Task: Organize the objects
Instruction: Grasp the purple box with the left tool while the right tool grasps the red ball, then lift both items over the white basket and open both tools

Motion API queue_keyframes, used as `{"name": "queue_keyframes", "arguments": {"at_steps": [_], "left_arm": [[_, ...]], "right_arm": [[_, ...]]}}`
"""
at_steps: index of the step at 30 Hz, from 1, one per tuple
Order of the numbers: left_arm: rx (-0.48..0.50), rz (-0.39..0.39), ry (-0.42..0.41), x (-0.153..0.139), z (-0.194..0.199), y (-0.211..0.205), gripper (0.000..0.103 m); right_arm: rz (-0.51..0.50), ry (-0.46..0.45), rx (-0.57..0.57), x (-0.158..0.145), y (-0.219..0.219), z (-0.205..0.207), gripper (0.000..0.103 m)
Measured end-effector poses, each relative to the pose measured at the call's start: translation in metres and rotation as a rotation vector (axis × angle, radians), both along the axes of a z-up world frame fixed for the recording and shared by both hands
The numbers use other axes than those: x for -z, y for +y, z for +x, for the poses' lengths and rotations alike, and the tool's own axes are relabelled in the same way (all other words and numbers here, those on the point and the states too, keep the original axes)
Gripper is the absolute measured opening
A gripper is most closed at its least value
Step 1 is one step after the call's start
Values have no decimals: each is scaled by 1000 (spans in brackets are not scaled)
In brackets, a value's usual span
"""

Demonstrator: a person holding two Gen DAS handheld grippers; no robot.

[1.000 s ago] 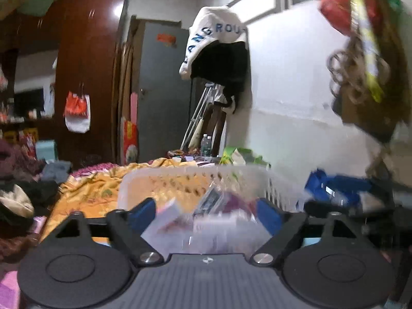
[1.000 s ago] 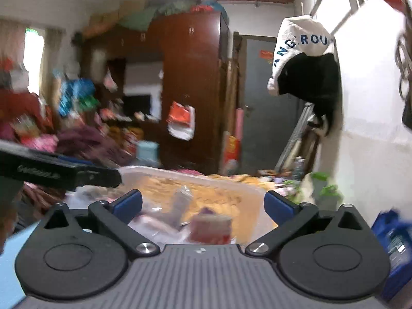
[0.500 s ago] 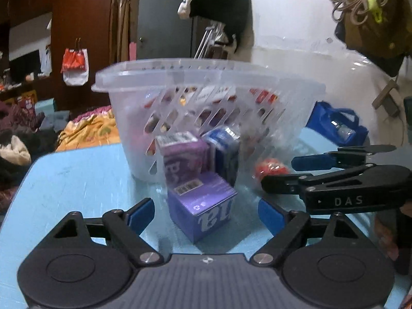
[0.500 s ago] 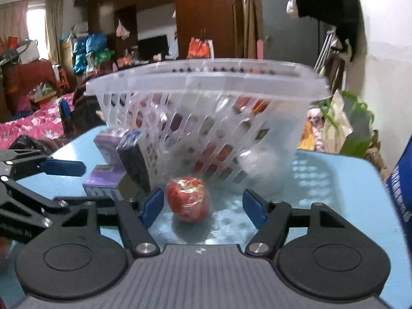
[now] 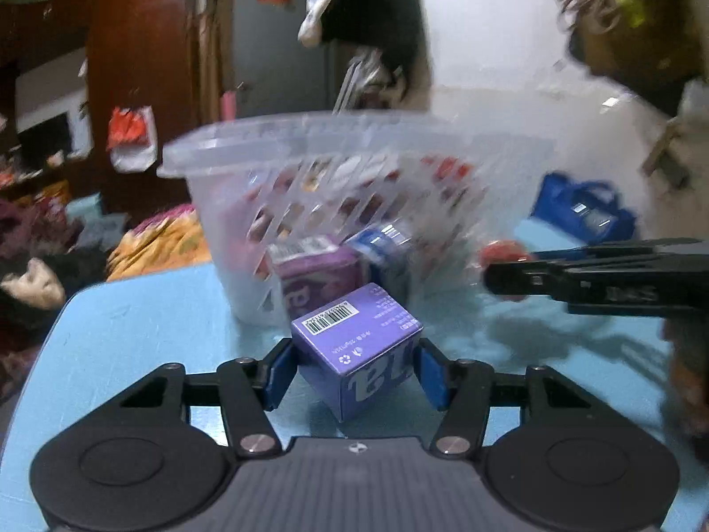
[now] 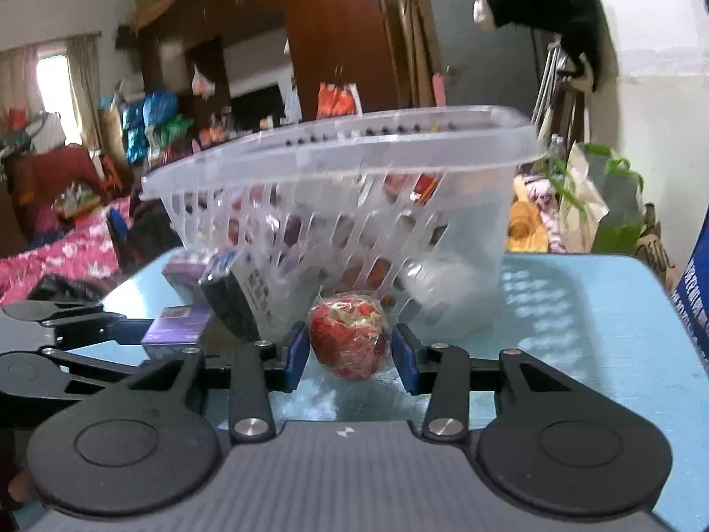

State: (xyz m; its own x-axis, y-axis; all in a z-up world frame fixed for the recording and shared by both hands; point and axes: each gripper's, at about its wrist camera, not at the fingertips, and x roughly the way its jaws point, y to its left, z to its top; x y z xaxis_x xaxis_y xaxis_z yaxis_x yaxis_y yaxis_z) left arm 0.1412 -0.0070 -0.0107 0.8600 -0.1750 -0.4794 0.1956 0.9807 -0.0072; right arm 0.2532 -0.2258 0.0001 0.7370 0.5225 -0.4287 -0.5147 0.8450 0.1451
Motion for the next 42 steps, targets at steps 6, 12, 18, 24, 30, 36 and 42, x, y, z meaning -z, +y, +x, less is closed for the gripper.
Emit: {"name": "queue_keyframes", "arguments": {"at_steps": [6,12,18,24,30,36,42], "left_arm": [[53,-95,-79,-5,-18,21,62],[60,-122,-107,-5,-17,21,62],[51,-146,-132,-5,-20,29,62],[37,-178,-182,-8,-27,34,62],[23,-202,-196,-9,-28,39,62],[24,-189,-205,-10,-29,38,62],[20,-189,-215,-10,-32,38,62]], "right_arm": [[54,-23,1,-5,-7,-2,45],[5,-90,-10,-7,4,-14,45],[-7,-141,-30,-8,10,-22,45],[11,-186,-25,-9,10,-28,45],[26,-214,-25,-10,10,-32,45],[31,-239,-26,-11,10,-35,45],[39,-249,-25,-10,10,-38,45]]}}
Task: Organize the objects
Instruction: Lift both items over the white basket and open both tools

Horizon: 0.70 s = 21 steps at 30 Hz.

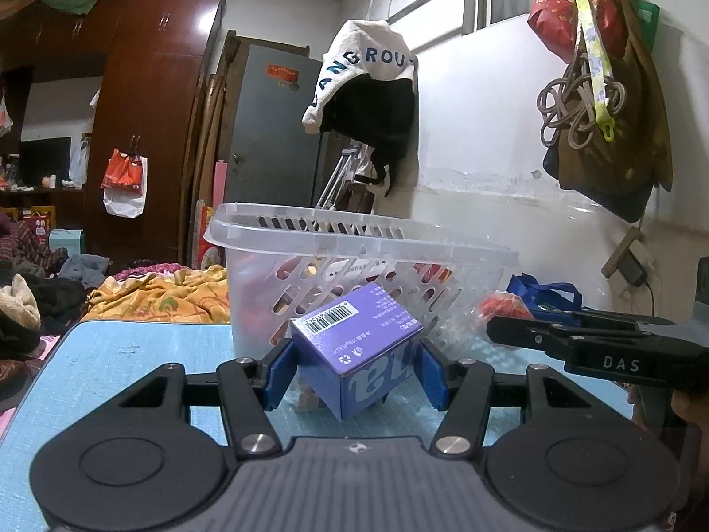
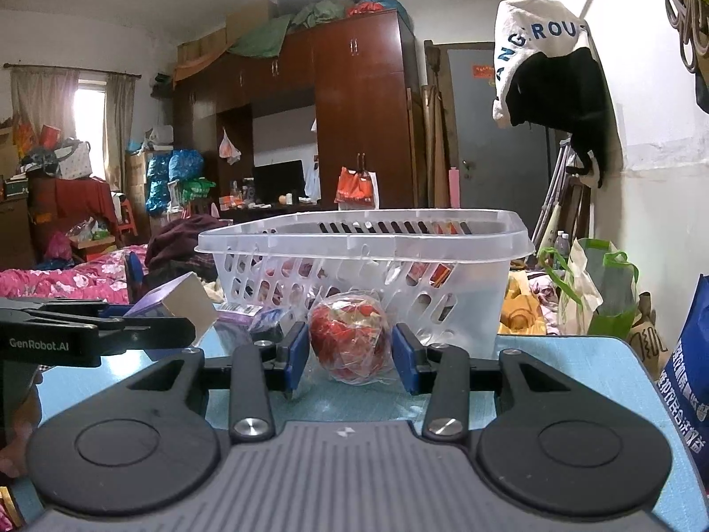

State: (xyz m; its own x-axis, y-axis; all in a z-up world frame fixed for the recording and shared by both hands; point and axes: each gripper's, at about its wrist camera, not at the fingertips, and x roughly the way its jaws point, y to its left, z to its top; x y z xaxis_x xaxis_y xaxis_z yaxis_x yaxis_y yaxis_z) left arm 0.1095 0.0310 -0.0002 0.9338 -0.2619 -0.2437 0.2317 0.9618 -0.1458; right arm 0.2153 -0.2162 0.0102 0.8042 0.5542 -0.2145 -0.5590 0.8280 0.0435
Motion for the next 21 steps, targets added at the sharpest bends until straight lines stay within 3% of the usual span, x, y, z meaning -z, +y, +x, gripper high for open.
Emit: {"name": "queue_keyframes", "arguments": {"at_steps": [5,8,10,12,14,18,19,21], "left_arm": [[-10,-65,-124,-17,-20,9,62],[-17,-87,-176,-52,-15,11,62],[-5,-68,-181,-84,6,5,62],[-12,-33,-140,-108,36,-5,62],[-9,-26,-78,-122,70,-12,62],[-44,-12,55,-122,128,-21,64],[-37,-15,84,-117,138,-22,67],[-27,-32,136,-106,150,-21,88]], "right_arm": [[48,-7,0,-6,-9,-9,45],[86,-21,-22,-31,-16,-15,45],[41,-73,27,-58,-8,-10,45],[-15,-87,77,-82,4,11,45],[-52,-35,90,-99,13,42,45],[-108,42,108,-101,26,91,47],[-132,42,113,-98,29,96,50],[-181,36,139,-90,35,102,86]]}}
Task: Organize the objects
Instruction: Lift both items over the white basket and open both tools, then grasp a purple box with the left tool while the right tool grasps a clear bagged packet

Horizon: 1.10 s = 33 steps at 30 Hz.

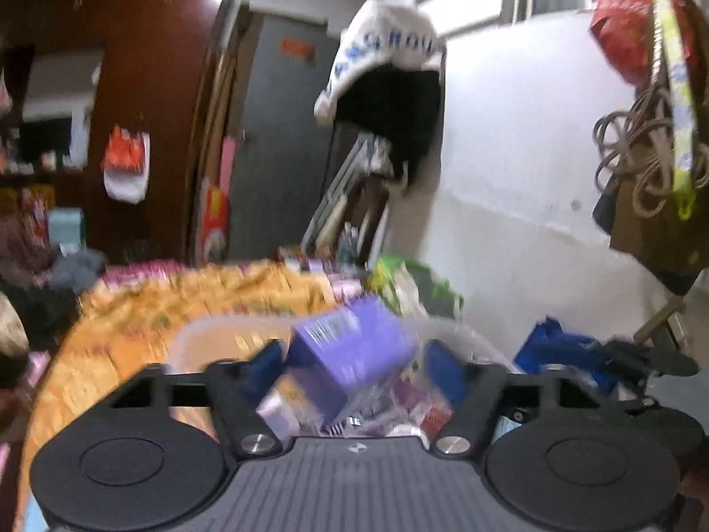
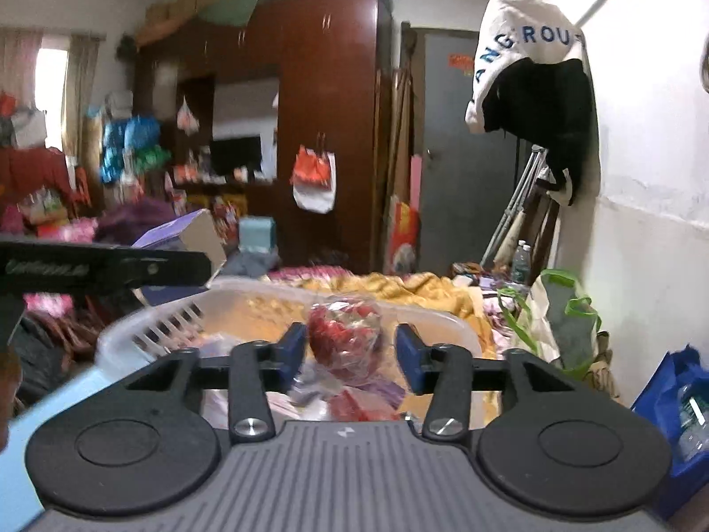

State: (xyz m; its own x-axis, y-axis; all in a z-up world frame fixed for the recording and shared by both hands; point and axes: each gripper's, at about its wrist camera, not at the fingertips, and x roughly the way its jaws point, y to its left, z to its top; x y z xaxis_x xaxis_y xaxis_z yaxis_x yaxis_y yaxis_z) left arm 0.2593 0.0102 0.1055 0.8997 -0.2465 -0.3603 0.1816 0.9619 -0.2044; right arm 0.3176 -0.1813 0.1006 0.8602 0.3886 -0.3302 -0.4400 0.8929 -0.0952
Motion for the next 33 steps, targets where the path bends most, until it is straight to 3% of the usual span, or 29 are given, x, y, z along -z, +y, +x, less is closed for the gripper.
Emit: {"name": "queue_keyframes", "arguments": {"at_steps": [2,5,8,11,17,23,26,28,33], "left_arm": [[-19,-3,14,6,-4,3,89],[-35,23,-57,6,-39,7,89],[-48,38,-118,12,-85,16,94],[-44,29,-76,31,-108,25,97],[-46,106,-14,71,-111,33,97],[-80,73,25,87,-108,57,96],[-77,68,42,93,-105,56,96],[-50,68,57,99,-103,51,96],[-3,103,103,108,-86,20,96]], "right_arm": [[2,-30,18,3,-1,-5,95],[66,-32,-39,0,-16,-31,103],[158,-79,-81,8,-32,-76,103],[152,-19,-163,35,-26,-104,102],[6,96,-215,87,23,-86,59],[-83,143,-179,103,53,-69,52],[-109,158,-196,105,57,-72,26],[-106,153,-191,104,49,-78,25],[20,174,-180,96,0,-81,25]]}}
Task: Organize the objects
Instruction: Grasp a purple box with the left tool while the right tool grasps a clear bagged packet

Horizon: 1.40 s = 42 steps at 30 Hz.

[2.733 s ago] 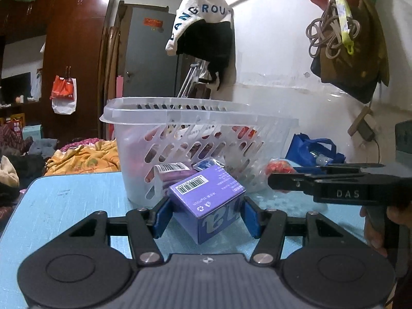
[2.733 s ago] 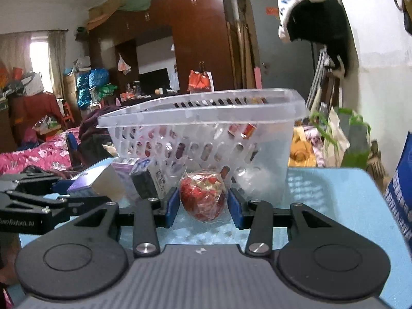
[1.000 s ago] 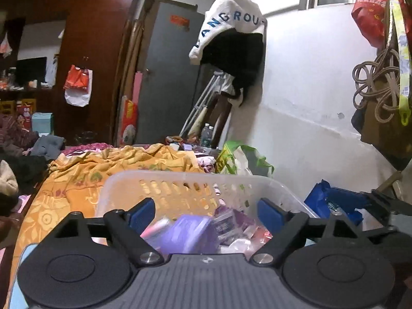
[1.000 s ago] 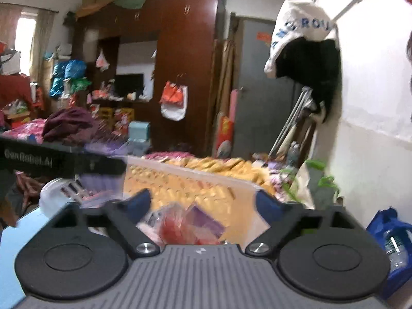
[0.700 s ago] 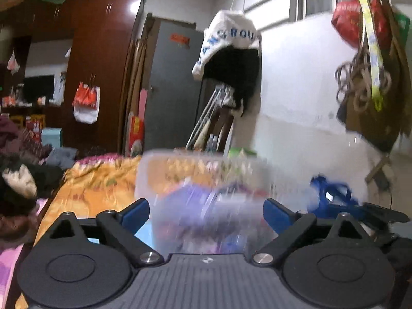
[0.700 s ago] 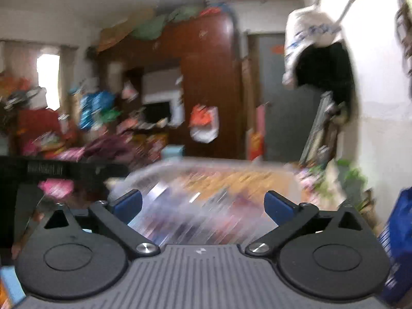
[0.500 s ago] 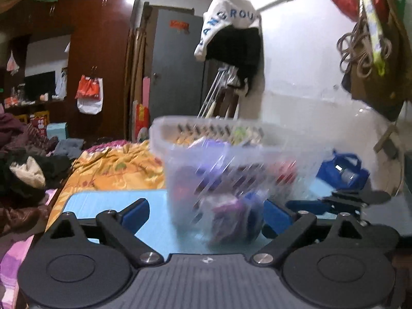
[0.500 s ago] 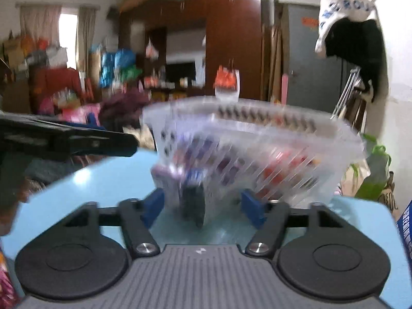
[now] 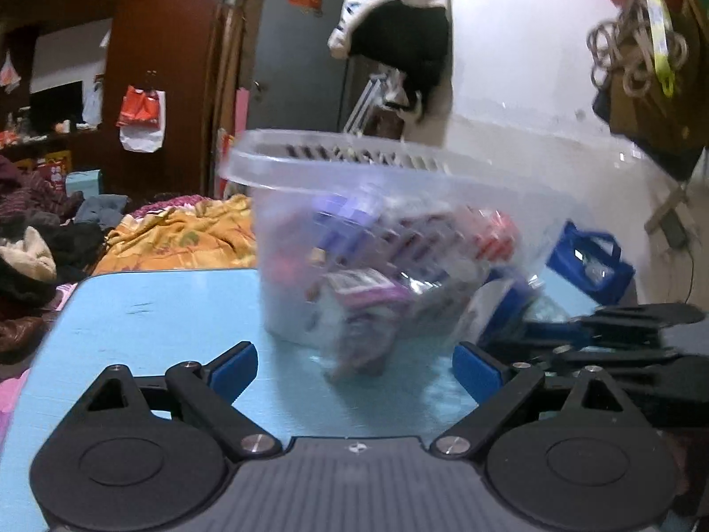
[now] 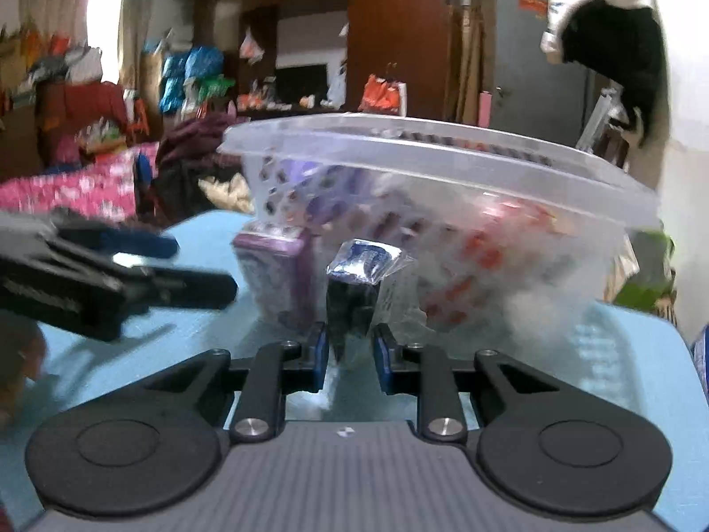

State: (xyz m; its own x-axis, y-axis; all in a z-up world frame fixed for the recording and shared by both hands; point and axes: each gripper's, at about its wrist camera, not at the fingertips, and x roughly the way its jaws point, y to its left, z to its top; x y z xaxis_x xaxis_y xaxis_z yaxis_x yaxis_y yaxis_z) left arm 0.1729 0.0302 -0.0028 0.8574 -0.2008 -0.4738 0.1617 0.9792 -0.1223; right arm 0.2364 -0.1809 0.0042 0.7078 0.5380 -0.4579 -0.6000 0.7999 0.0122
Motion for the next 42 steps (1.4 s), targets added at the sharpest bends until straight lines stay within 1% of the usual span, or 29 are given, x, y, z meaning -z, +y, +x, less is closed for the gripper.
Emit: {"name": "queue_keyframes", "arguments": {"at_steps": [2,4,5,6,8,11,14,17,19,21,26,29,34,37,42], "left_arm": [[-25,49,15,2,7,-14,95],[-80,115,30,4,17,-26,89],[-100,136,35,5,19,-30,70],[-127,169,47,7,21,-34,46],[-130,195,38,8,18,-38,46],[-116,184,-32,3,0,-35,46],[-88,128,-109,-3,-22,-26,46],[-84,84,-215,-7,-45,-19,46],[-75,50,-255,-9,-52,-15,46],[-57,33,-265,-10,-54,-16,46],[-41,36,-294,-10,-58,-24,46],[-45,43,-292,-11,-57,-27,46],[-53,33,-290,-10,-55,-21,46],[-59,27,-303,-12,-57,-20,46],[-74,-5,-335,-13,-62,-14,46]], "right_arm": [[58,10,8,-1,-20,-1,25],[93,3,20,-2,-31,-1,25],[104,-5,25,-3,-36,-2,25],[114,-7,25,-3,-35,-3,25],[121,-8,21,-4,-35,-2,25],[107,-28,30,-5,-31,-4,25],[94,-69,45,-4,-29,-10,25],[89,-104,51,-4,-29,-15,25],[97,-113,45,-5,-30,-16,25],[108,-139,36,-5,-30,-20,25],[126,-167,35,-6,-34,-21,25],[140,-172,35,-7,-36,-21,25],[155,-192,31,-7,-38,-25,25],[157,-209,37,-7,-37,-27,25],[162,-221,37,-8,-37,-29,25]]}}
